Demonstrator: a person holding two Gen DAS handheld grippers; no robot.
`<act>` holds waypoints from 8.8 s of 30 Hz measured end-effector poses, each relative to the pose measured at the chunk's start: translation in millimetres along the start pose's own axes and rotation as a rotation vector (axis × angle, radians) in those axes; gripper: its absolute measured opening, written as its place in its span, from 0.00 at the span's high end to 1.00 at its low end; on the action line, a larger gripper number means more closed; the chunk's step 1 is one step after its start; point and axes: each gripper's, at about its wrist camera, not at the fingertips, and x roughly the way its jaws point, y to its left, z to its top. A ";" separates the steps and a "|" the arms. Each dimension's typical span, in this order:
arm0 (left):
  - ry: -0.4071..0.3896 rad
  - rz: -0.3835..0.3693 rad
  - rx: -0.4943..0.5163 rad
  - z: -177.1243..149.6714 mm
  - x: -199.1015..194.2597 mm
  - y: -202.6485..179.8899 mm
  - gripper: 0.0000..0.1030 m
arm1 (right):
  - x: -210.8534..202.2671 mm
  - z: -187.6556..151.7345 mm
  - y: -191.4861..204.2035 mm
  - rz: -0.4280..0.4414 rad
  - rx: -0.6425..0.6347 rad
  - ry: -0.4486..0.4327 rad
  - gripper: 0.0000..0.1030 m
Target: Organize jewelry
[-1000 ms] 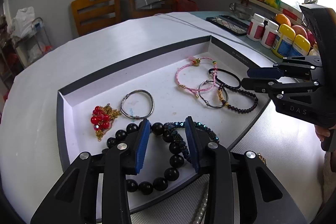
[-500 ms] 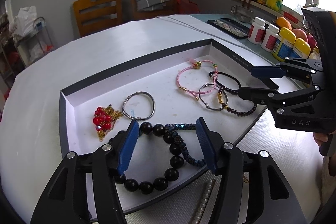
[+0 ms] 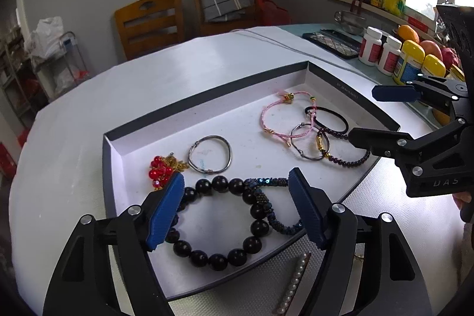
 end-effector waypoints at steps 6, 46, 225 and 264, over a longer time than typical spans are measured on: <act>-0.004 0.043 -0.047 -1.4 -15.6 6.5 0.20 | -6.2 1.8 3.2 0.011 0.001 -0.028 0.12; 0.049 0.083 -0.045 -99.5 -61.5 -10.4 0.08 | -21.3 -80.1 68.0 0.115 -0.096 0.042 0.31; -0.114 0.235 -0.196 -78.2 -73.3 7.7 0.03 | -54.1 -75.3 37.1 -0.118 0.037 -0.182 0.05; -0.124 0.241 -0.158 -78.8 -74.8 -1.2 0.03 | -51.3 -75.1 35.6 -0.113 0.045 -0.167 0.05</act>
